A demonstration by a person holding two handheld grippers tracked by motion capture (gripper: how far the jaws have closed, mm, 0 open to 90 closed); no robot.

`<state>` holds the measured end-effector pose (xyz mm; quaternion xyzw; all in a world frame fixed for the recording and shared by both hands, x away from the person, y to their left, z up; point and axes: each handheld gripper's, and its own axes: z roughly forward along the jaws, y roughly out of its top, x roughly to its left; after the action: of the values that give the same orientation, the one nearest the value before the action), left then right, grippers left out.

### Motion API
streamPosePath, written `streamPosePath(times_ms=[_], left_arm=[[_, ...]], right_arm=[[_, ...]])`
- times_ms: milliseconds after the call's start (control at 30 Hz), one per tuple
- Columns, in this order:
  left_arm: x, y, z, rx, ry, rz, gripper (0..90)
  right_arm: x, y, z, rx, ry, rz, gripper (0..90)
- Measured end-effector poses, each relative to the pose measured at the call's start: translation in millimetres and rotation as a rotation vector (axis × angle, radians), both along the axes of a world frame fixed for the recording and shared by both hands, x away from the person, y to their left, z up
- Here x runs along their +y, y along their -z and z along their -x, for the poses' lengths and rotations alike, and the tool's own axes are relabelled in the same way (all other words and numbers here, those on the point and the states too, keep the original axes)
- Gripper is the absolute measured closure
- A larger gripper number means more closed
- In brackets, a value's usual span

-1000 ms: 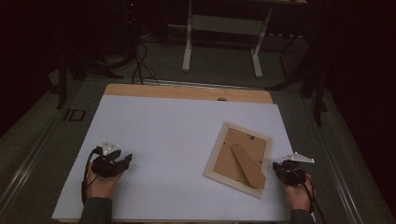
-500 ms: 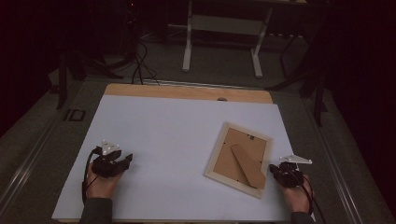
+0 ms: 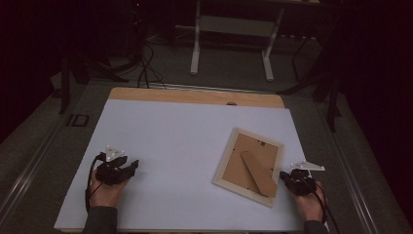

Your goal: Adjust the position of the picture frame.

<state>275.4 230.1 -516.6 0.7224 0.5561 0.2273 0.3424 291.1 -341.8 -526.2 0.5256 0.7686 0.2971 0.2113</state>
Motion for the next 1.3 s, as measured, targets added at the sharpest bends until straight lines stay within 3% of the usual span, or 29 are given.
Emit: streamPosePath(times_ms=[433,1300], left_arm=[[-3.3,1.2,-1.6,0.007,0.012,-0.02,52.8],[-6.5,2.4,-3.2,0.018,0.023,-0.03,52.8]], right_arm=[[6.0,0.2,1.5,-0.014,-0.055,0.03,90.0],[22.4,0.7,5.1,-0.01,-0.17,0.021,90.0]])
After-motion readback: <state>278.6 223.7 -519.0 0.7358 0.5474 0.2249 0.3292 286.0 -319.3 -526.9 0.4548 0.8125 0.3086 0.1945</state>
